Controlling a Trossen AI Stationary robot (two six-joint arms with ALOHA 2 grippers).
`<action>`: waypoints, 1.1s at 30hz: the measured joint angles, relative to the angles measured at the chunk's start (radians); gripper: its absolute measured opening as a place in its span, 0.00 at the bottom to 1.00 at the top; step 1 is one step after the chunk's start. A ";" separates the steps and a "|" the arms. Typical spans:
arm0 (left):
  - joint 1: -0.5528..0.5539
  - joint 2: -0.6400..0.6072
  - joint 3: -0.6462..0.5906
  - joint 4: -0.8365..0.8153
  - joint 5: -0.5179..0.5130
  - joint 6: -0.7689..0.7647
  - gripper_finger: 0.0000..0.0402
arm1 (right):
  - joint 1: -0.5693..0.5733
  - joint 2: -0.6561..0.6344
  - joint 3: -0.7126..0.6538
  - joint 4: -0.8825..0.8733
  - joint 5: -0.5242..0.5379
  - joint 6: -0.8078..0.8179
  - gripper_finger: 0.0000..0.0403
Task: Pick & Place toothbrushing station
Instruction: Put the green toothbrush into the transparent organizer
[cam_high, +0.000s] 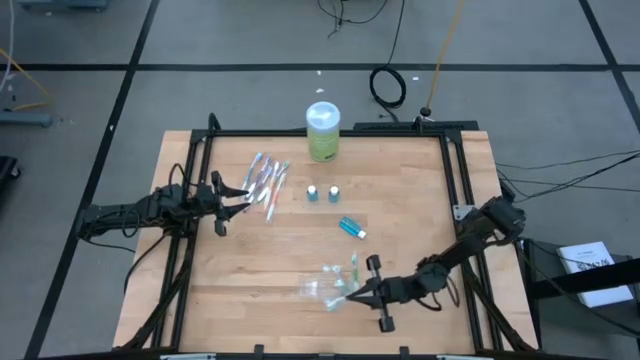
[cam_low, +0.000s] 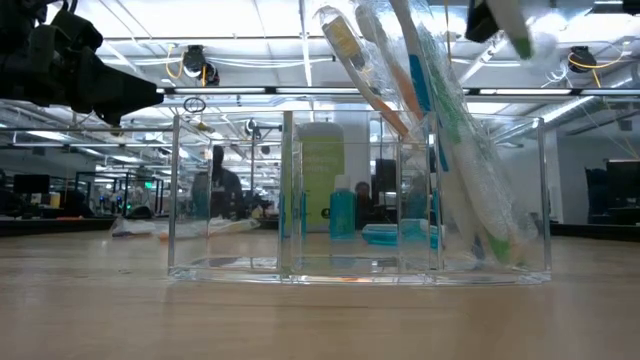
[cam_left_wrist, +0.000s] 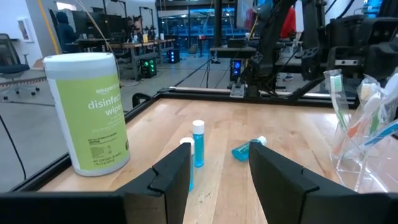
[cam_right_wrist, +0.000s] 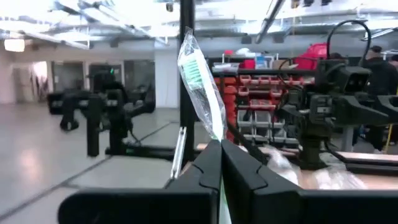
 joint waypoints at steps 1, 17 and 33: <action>0.000 0.000 0.000 0.001 0.000 0.000 0.41 | -0.007 0.010 0.009 0.001 0.001 0.008 0.00; 0.000 0.000 0.000 0.001 0.000 0.000 0.41 | -0.034 0.042 0.018 -0.074 0.030 0.040 0.00; 0.000 0.000 0.000 0.001 0.000 0.000 0.41 | -0.048 0.042 0.018 -0.187 0.026 0.085 0.01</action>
